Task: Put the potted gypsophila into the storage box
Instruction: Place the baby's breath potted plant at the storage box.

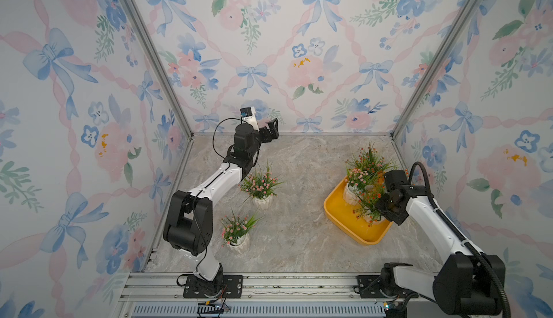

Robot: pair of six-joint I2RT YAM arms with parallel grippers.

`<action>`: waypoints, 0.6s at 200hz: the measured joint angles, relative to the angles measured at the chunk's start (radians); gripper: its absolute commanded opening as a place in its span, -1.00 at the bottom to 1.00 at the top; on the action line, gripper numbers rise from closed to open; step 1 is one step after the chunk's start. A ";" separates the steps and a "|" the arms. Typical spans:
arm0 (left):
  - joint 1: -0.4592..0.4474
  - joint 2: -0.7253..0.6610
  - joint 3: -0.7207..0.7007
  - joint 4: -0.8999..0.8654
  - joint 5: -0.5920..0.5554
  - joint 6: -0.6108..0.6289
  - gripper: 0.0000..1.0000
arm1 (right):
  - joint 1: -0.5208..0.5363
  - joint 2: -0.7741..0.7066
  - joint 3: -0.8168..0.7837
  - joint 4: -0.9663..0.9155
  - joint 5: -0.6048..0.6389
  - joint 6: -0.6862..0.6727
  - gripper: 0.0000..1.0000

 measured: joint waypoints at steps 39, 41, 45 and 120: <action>0.000 0.000 -0.008 0.000 -0.006 0.000 0.96 | -0.011 0.026 0.000 0.031 -0.006 -0.006 -1.00; 0.000 0.000 -0.009 0.000 -0.006 0.000 0.96 | -0.011 0.027 0.000 0.031 -0.006 -0.006 -1.00; 0.000 0.000 -0.010 0.000 -0.007 0.000 0.96 | -0.013 0.031 0.000 0.035 -0.006 -0.006 -1.00; 0.000 -0.032 -0.040 -0.002 -0.014 0.000 0.96 | -0.025 0.069 0.032 0.047 0.007 -0.015 -1.00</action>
